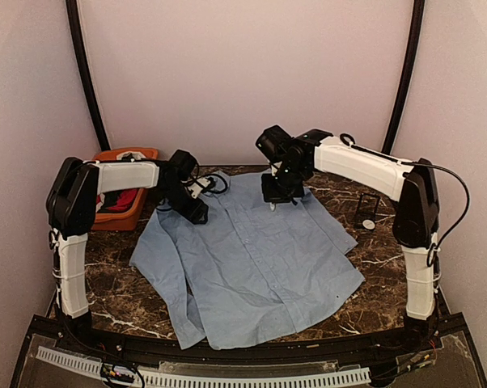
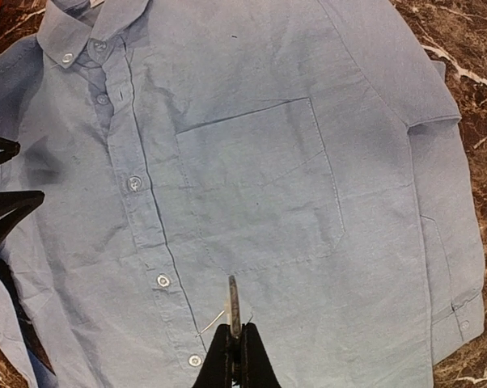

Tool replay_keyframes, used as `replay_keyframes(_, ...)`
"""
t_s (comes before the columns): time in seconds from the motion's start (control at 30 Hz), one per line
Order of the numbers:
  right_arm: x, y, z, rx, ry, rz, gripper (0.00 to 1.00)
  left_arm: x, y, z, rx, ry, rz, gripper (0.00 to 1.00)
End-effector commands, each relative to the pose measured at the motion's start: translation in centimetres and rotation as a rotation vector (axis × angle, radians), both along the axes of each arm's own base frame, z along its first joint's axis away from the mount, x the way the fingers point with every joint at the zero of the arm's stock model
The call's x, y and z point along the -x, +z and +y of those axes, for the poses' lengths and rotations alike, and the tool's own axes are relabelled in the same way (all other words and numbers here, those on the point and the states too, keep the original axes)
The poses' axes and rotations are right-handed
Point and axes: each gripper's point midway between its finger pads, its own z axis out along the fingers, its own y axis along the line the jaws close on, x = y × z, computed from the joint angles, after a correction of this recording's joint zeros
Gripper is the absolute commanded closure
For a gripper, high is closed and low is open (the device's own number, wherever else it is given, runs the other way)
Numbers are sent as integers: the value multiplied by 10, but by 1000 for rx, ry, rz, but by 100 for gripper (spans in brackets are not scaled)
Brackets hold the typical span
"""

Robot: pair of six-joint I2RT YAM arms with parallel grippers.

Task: Pin the brooch onto the clothing
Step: Pass from the right arm to the left

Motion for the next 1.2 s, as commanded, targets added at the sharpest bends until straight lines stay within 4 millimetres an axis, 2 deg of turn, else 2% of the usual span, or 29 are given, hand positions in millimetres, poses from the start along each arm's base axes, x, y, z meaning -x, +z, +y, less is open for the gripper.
replay_keyframes(0.0,2,8,-2,-40,9,-9,100,9,-10,11,-80,-51,14,33)
replay_keyframes(0.3,10,1,-2,-64,15,13,100,-9,-23,8,-97,-52,-33,38)
replay_keyframes(0.33,10,1,-2,-64,14,15,100,-10,-27,6,-97,-55,-25,44)
replay_keyframes(0.43,11,0,0,-72,16,20,100,-12,-33,4,-98,-60,-16,51)
replay_keyframes(0.5,12,2,0,-78,15,21,100,-14,-35,4,-97,-60,-15,63)
replay_keyframes(0.63,11,4,3,-87,17,19,100,-18,-32,2,-86,-53,-26,85)
replay_keyframes(0.73,9,4,6,-96,21,24,100,-19,-28,0,-72,-42,-29,94)
replay_keyframes(0.77,9,3,9,-100,23,28,100,-19,-25,-1,-66,-39,-32,98)
replay_keyframes(0.87,6,7,17,-124,37,30,100,-18,-15,-3,-36,-22,-34,99)
replay_keyframes(1.03,-4,13,28,-144,46,9,100,-13,18,-7,51,22,-74,99)
replay_keyframes(1.17,-14,10,36,-148,44,-3,100,-6,43,-9,142,60,-123,99)
